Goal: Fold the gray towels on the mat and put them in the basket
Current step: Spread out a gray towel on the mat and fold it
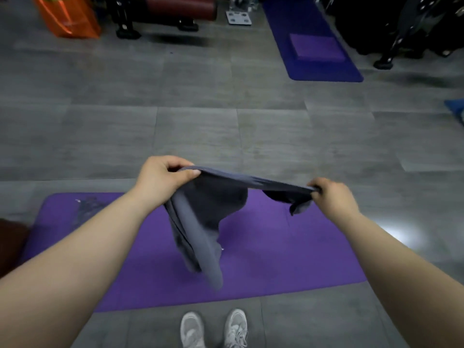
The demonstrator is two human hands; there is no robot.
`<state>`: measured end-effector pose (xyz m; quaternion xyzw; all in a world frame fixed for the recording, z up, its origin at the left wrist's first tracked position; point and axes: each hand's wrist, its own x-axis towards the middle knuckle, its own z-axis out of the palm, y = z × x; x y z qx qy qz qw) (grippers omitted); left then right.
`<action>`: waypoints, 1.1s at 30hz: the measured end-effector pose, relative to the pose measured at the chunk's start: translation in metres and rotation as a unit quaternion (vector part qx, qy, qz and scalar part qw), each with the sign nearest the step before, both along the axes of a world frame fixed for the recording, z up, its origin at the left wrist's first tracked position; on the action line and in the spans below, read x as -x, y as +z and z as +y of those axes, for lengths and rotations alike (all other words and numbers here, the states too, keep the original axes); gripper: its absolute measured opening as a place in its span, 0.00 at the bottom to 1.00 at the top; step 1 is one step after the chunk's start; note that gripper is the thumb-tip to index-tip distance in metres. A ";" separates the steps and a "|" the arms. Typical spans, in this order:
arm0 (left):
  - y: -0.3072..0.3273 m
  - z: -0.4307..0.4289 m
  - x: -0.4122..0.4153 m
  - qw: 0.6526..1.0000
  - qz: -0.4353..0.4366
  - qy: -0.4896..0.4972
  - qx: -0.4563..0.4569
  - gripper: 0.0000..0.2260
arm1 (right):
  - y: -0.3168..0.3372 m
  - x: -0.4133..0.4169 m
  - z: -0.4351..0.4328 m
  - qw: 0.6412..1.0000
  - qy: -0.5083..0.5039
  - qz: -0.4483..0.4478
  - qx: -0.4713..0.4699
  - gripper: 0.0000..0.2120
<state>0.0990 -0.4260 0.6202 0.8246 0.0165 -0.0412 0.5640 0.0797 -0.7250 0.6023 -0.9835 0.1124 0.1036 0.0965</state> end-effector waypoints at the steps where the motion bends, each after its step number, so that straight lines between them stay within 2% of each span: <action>1: -0.009 0.002 0.004 1.000 0.012 -0.005 -0.007 0.08 | -0.010 0.005 -0.005 1.000 0.006 0.012 0.004 0.14; 4: -0.038 0.018 0.019 0.998 0.059 -0.007 -0.017 0.07 | -0.037 0.020 -0.011 1.000 -0.022 0.011 0.003 0.14; 8: -0.065 0.042 0.042 0.993 0.112 0.011 -0.038 0.12 | -0.062 0.043 -0.007 0.996 -0.080 0.024 -0.029 0.12; 12: -0.101 0.054 0.058 0.983 0.179 0.003 -0.041 0.13 | -0.097 0.061 -0.007 0.994 -0.062 0.055 -0.064 0.13; 17: -0.191 0.051 0.040 0.976 0.195 -0.026 -0.099 0.12 | -0.183 0.037 -0.018 0.987 -0.050 0.122 -0.092 0.13; 20: -0.261 0.044 0.011 0.974 0.169 -0.022 -0.152 0.05 | -0.257 0.003 -0.020 0.985 -0.050 0.122 -0.109 0.12; 24: -0.370 0.023 -0.048 0.969 0.068 0.055 -0.233 0.12 | -0.376 -0.047 -0.021 0.987 -0.047 0.088 -0.129 0.13; 27: -0.446 0.001 -0.093 0.955 0.033 0.104 -0.274 0.15 | -0.456 -0.084 -0.029 0.988 -0.066 0.031 -0.134 0.15; 29: -0.498 -0.008 -0.111 0.934 0.024 0.088 -0.344 0.20 | -0.506 -0.105 -0.040 0.991 -0.058 0.000 -0.123 0.18; 31: -0.557 -0.014 -0.109 0.877 0.017 -0.013 -0.480 0.29 | -0.554 -0.110 -0.050 0.994 -0.036 0.027 -0.103 0.25; 33: -0.610 -0.029 -0.096 0.826 0.026 -0.139 -0.546 0.32 | -0.600 -0.094 -0.062 0.991 -0.020 0.069 -0.112 0.31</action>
